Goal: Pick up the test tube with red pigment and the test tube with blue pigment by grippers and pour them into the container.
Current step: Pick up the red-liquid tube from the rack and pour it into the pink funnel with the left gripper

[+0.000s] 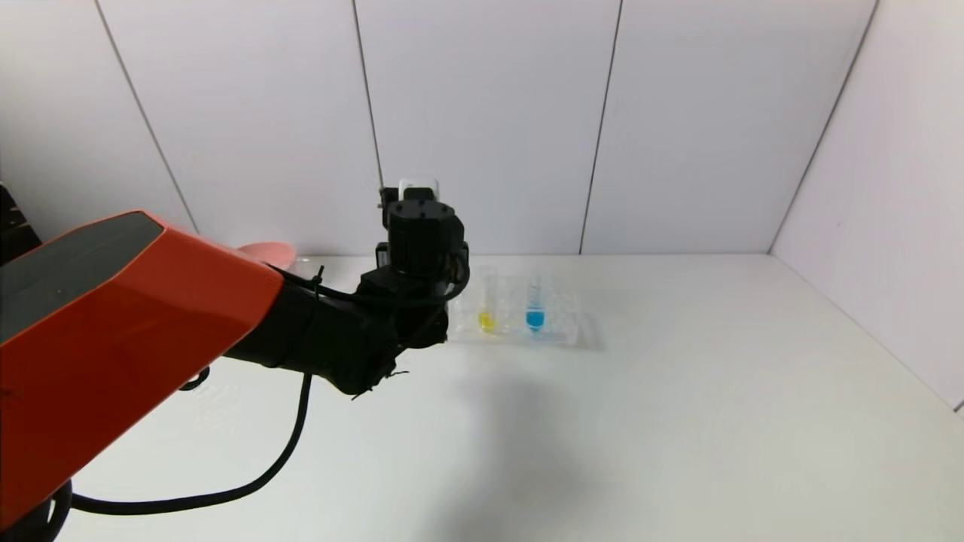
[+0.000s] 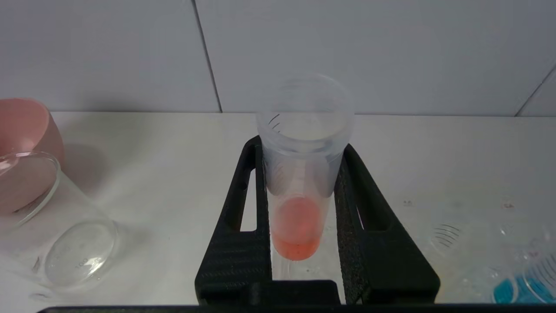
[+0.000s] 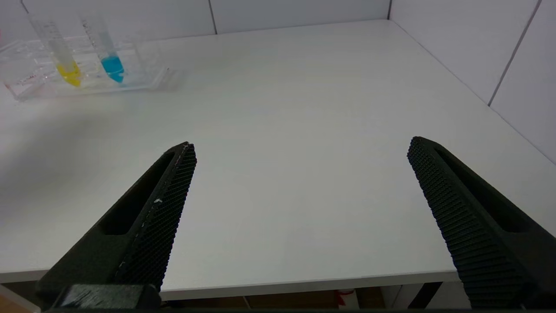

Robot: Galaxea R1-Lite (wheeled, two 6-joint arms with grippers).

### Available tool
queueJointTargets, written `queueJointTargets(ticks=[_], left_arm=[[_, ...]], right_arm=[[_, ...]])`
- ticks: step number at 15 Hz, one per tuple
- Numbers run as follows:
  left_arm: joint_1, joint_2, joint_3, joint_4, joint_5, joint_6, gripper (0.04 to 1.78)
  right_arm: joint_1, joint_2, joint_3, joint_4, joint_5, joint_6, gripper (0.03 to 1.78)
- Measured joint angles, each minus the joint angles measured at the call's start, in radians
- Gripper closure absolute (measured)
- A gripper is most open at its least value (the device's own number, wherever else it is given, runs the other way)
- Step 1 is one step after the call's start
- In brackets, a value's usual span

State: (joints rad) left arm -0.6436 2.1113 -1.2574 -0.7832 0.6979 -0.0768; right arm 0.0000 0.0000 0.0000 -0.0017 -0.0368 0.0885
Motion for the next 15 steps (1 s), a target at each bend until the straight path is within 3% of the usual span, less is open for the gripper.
queueJointTargets(ticks=[6,8,12,15], left_arm=[[0.001,-0.016,0.003,-0.001,-0.021,0.002,1.38],[0.008,-0.042,0.036,-0.002,-0.087,-0.001,1.38],[0.097,-0.173,0.207,-0.010,-0.404,-0.002,1.38],[0.286,-0.286,0.348,-0.010,-0.721,0.018,1.38]], right_arm=[[0.000,0.000,0.000,0.000,0.000,0.000,0.04],[0.000,0.000,0.000,0.000,0.000,0.000,0.04],[0.000,0.000,0.000,0.000,0.000,0.000,0.04],[0.000,0.000,0.000,0.000,0.000,0.000,0.04]])
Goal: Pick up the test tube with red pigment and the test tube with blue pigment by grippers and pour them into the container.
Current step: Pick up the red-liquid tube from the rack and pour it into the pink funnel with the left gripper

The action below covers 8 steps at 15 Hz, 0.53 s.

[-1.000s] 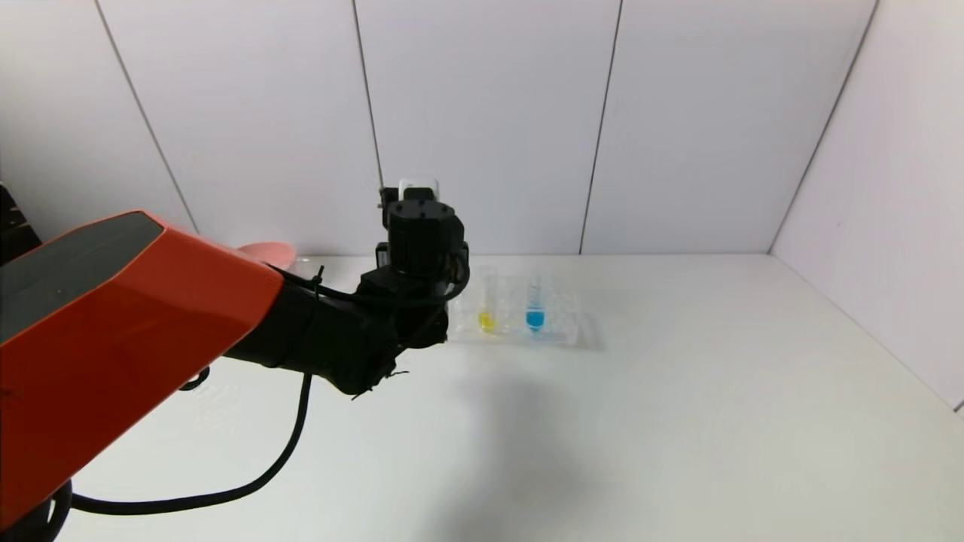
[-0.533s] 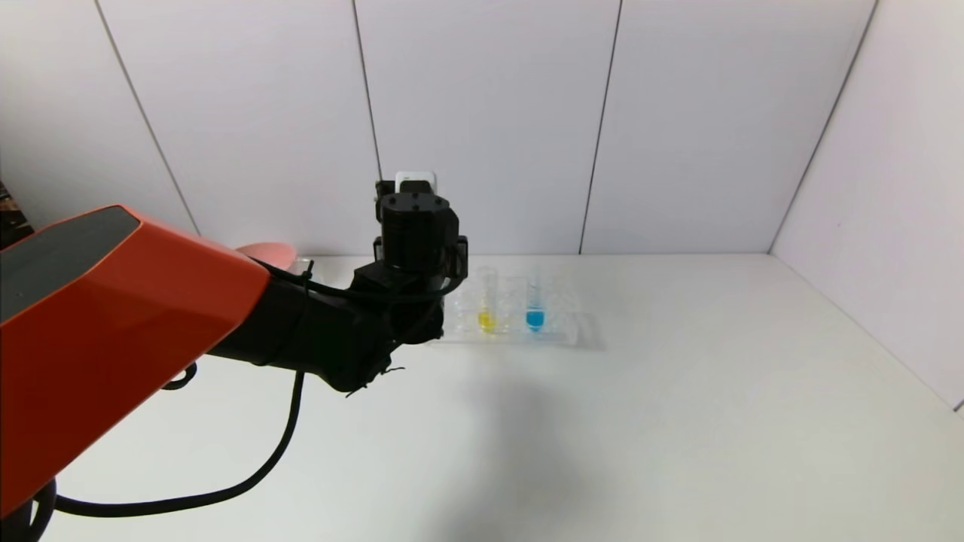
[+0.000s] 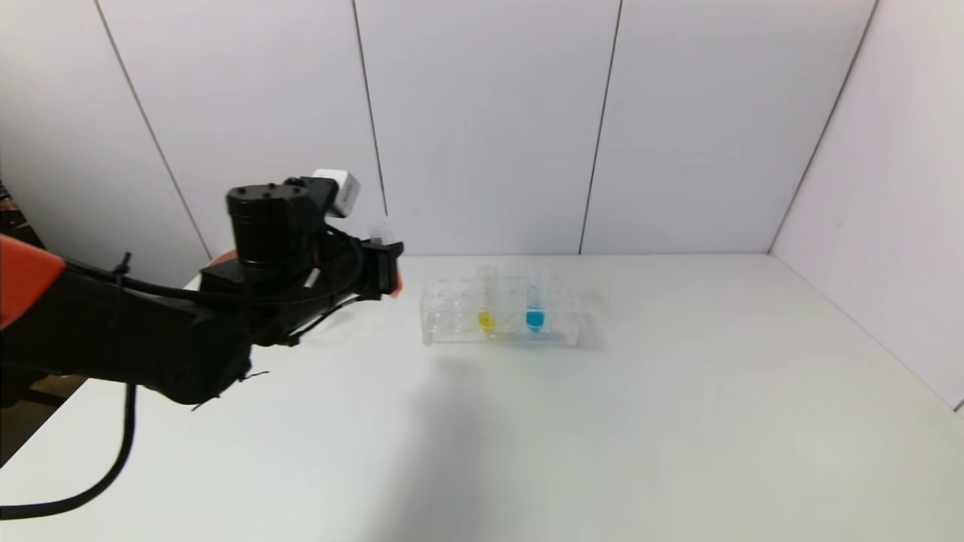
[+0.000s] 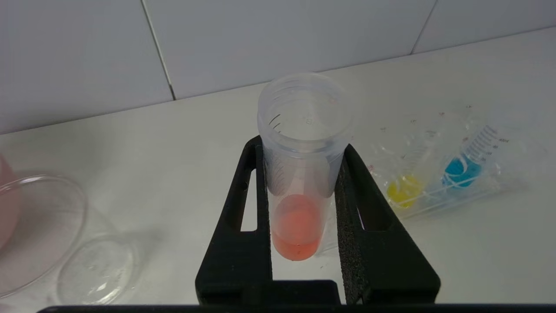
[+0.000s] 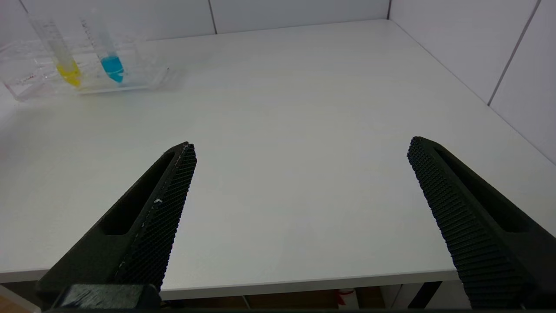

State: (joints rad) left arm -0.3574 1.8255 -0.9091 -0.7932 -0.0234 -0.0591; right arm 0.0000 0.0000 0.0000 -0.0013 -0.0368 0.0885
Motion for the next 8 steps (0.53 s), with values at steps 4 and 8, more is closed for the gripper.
queueJointTargets(ticks=[4,8], left_arm=[[0.311,-0.104,0.112,0.002,-0.437,0.067,1.38],[0.589,-0.129,0.144,0.009,-0.800,0.172,1.38]], right_arm=[[0.000,0.000,0.000,0.000,0.000,0.000,0.04],[0.000,0.000,0.000,0.000,0.000,0.000,0.04]])
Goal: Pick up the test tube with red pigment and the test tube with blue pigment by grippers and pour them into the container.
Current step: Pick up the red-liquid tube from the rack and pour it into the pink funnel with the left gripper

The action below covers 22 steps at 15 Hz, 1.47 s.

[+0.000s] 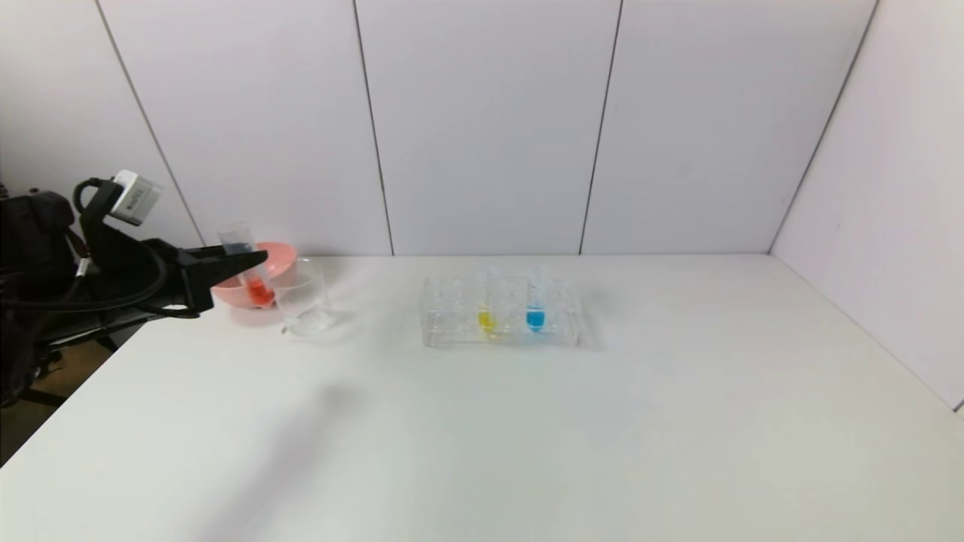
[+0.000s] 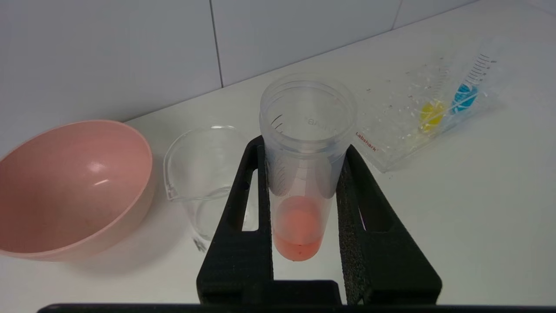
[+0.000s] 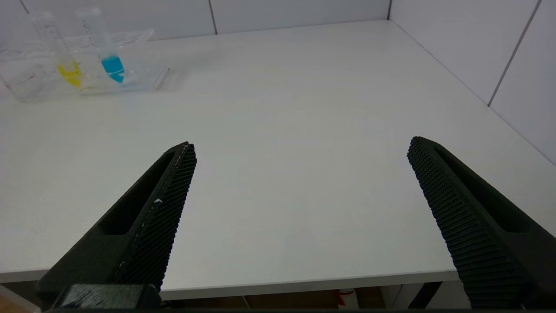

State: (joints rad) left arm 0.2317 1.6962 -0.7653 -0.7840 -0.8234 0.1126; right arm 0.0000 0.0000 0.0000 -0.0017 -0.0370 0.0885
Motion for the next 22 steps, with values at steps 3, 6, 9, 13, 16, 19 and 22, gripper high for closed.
queueJointTargets(ticks=[3,6,9,13,16,19,22], left_arm=[[0.128,0.024,-0.014,0.008,-0.147,0.071,1.38],[0.174,0.060,-0.072,0.070,-0.163,0.123,1.38],[0.180,0.099,-0.179,0.163,-0.157,0.129,1.38],[0.150,0.154,-0.436,0.482,-0.142,0.181,1.38],[0.100,0.216,-0.676,0.790,-0.064,0.230,1.38],[0.043,0.286,-0.900,1.116,0.055,0.281,1.38],[0.009,0.344,-1.075,1.401,0.127,0.323,1.38]], right_arm=[[0.000,0.000,0.000,0.000,0.000,0.000,0.04],[0.000,0.000,0.000,0.000,0.000,0.000,0.04],[0.000,0.000,0.000,0.000,0.000,0.000,0.04],[0.000,0.000,0.000,0.000,0.000,0.000,0.04],[0.000,0.000,0.000,0.000,0.000,0.000,0.04],[0.000,0.000,0.000,0.000,0.000,0.000,0.04],[0.000,0.000,0.000,0.000,0.000,0.000,0.04]])
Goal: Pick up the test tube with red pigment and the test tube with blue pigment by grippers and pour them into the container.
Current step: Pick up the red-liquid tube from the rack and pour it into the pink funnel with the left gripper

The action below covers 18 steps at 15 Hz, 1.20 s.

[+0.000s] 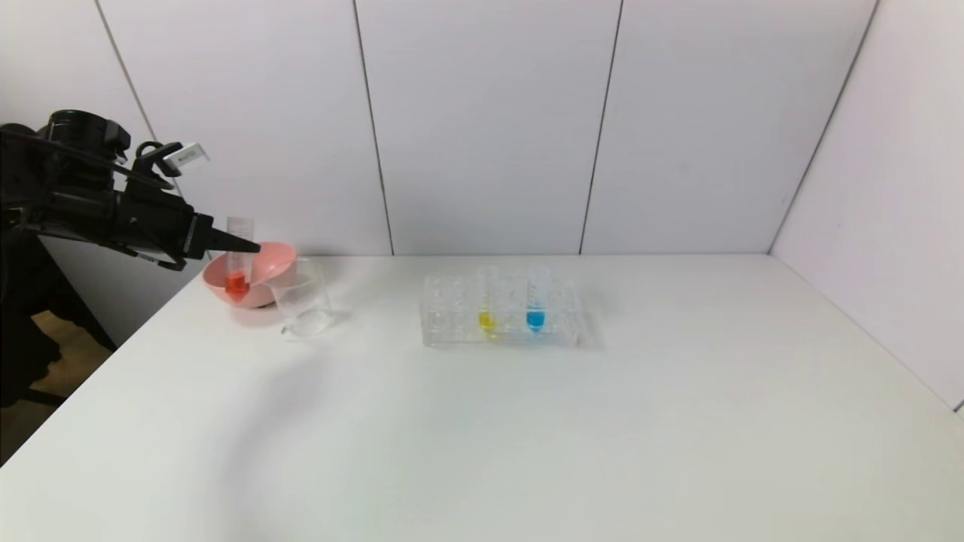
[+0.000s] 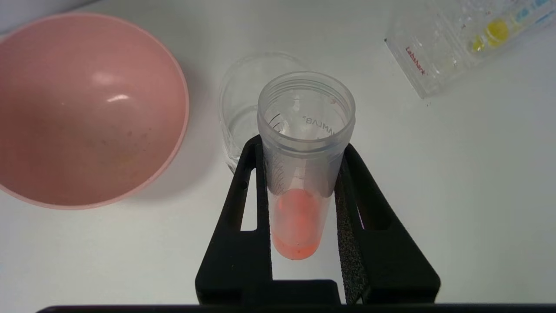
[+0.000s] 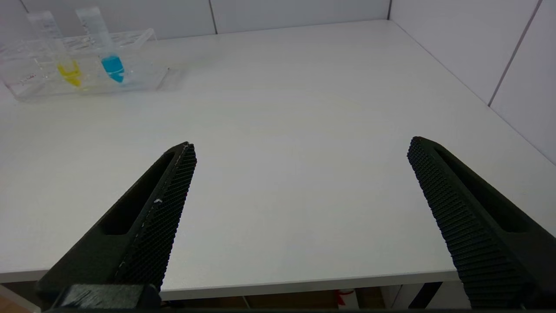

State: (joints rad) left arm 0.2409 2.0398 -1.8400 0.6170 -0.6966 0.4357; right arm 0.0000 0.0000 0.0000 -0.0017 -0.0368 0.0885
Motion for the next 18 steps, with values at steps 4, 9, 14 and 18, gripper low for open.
queueJointTargets(ticks=[4,9,14,18], left_arm=[[-0.010,0.046,-0.127,0.211,0.106,0.140,1.38],[-0.013,0.060,-0.150,0.219,0.188,0.367,1.38],[-0.053,0.070,-0.177,0.191,0.317,0.486,1.38],[-0.105,0.074,-0.180,0.159,0.397,0.528,1.38]], right_arm=[[0.000,0.000,0.000,0.000,0.000,0.000,0.04],[0.000,0.000,0.000,0.000,0.000,0.000,0.04],[0.000,0.000,0.000,0.000,0.000,0.000,0.04],[0.000,0.000,0.000,0.000,0.000,0.000,0.04]])
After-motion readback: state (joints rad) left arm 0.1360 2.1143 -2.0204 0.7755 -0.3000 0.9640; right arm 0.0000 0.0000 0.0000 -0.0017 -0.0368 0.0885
